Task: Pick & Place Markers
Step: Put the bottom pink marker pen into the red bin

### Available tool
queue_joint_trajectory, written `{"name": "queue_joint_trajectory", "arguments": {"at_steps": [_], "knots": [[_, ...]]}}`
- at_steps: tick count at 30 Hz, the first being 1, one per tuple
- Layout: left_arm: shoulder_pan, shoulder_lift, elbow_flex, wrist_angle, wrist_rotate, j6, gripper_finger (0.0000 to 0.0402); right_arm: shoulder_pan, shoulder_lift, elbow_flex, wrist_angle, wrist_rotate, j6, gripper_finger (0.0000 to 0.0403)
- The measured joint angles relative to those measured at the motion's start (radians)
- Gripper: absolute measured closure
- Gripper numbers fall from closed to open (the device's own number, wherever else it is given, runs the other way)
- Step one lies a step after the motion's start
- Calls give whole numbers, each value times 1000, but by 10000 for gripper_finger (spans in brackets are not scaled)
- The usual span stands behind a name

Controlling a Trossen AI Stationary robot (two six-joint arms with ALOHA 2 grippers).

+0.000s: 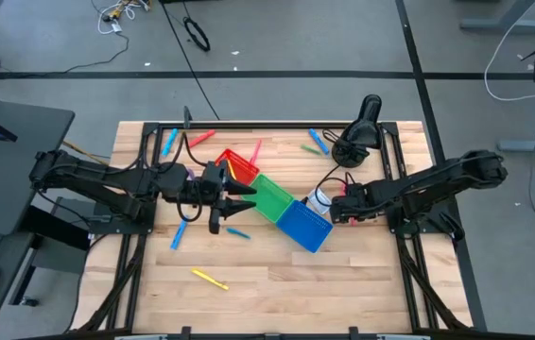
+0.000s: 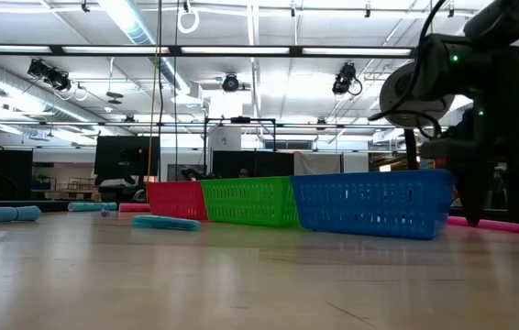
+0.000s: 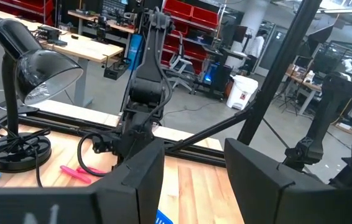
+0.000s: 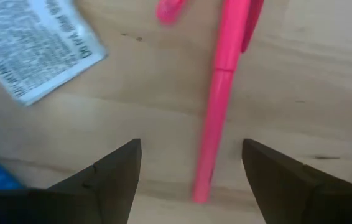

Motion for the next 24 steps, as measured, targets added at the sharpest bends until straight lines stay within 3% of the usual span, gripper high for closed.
{"name": "queue_joint_trajectory", "arguments": {"at_steps": [8, 24], "knots": [[0, 0, 0, 0, 0, 0, 227, -16, -3, -19, 21, -6, -14, 156], [0, 0, 0, 0, 0, -1, 227, -17, -2, -21, 1, -15, 9, 383]]}}
